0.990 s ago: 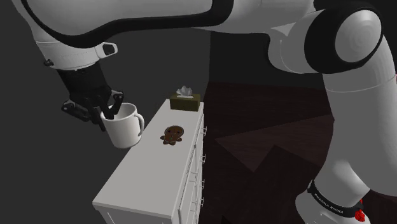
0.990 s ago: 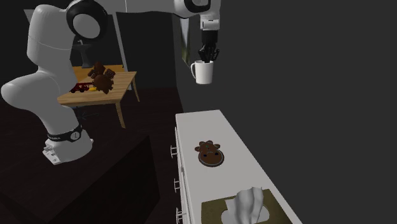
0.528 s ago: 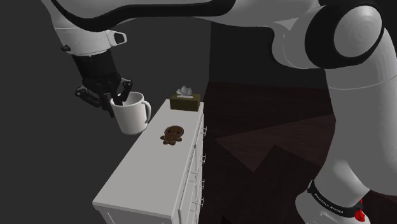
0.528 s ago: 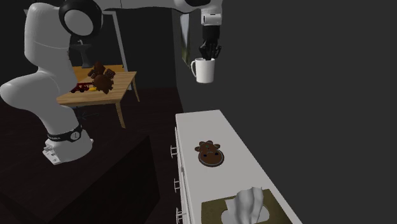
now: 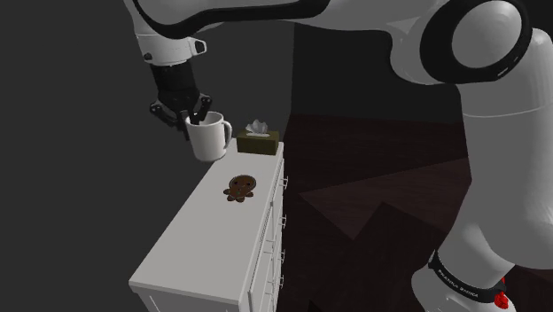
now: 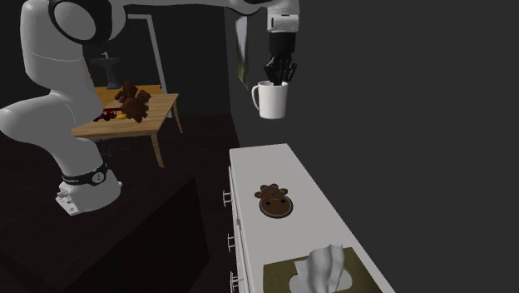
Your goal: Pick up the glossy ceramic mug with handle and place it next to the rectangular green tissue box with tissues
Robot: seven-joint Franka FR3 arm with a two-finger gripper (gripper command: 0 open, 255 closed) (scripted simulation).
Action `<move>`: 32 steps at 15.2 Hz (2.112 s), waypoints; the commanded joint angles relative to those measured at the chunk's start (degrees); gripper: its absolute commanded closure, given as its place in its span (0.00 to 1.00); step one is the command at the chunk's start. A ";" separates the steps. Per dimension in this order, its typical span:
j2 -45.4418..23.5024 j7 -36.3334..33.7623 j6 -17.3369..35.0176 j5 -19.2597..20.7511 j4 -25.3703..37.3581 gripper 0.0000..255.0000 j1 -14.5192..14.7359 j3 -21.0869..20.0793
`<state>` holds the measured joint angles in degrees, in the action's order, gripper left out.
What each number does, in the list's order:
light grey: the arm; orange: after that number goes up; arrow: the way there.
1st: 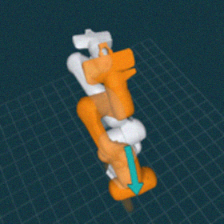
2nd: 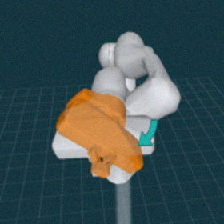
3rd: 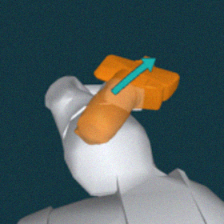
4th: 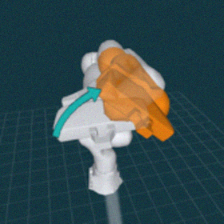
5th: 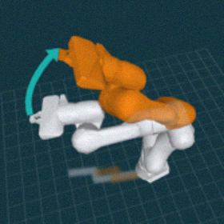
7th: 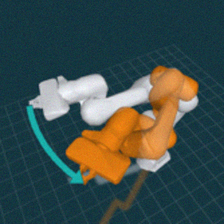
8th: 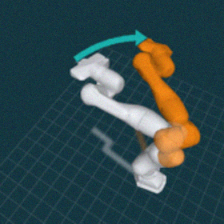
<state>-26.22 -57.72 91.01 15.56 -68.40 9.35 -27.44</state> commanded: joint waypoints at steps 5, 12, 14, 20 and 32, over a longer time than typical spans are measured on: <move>0.06 7.14 0.72 -0.65 0.06 1.00 -5.52 1.72; -3.62 15.13 -0.80 -0.24 6.05 1.00 -10.22 4.00; -5.46 17.40 -1.74 0.06 9.04 1.00 -11.24 4.67; -13.01 23.81 -5.48 1.32 21.03 1.00 -13.14 6.64; -9.09 22.21 6.49 0.53 4.75 1.00 -16.29 6.14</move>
<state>-35.86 -35.38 95.97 16.19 -61.56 -6.50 -21.25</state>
